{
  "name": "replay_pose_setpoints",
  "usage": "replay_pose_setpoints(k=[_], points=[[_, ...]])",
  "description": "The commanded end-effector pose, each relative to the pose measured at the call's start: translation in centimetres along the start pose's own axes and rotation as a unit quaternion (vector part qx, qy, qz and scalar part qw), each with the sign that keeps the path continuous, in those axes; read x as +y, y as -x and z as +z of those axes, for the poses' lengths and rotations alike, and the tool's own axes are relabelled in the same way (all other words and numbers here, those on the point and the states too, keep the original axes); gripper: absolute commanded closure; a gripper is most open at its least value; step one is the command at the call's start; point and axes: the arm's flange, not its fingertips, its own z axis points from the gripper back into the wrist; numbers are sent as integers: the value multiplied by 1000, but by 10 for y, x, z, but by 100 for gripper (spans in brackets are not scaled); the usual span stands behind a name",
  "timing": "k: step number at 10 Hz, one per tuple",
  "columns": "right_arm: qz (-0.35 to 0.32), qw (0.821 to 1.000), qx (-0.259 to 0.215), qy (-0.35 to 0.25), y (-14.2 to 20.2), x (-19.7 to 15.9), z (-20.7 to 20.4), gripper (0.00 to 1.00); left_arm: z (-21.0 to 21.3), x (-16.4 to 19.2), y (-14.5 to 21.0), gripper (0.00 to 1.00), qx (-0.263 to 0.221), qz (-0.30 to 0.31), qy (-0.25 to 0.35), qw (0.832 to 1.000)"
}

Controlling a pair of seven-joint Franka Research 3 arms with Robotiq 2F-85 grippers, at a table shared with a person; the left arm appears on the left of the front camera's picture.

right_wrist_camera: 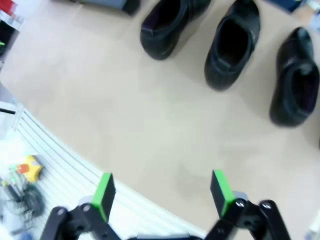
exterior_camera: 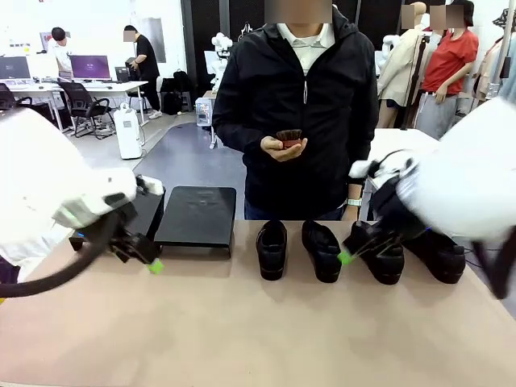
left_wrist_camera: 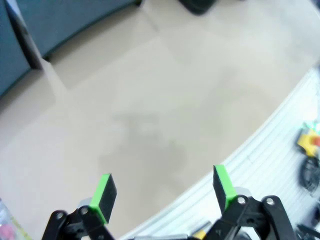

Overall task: Organize the shoes by placing them on the stand.
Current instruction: Pick up one Shoe and place it in the middle of the table.

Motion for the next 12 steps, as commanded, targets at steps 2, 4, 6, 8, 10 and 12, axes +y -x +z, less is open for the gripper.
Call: replay_pose_setpoints(k=[2,4,6,8,10,12], points=[[-80,994,-74,-6,48,-10,119,0,111,43,57,0,-61,47,72,994],[-143,981,-130,16,81,-29,157,0,142,71,95,0,-105,87,88,987],[-176,967,-173,63,89,-43,158,0,140,77,98,0,-128,97,53,986],[-136,981,-136,17,75,-30,181,0,160,75,100,0,-107,97,75,987],[-136,981,-136,17,75,-30,181,0,160,75,100,0,-107,97,75,987],[-136,981,-136,17,75,-30,181,0,160,75,100,0,-107,97,75,987]])
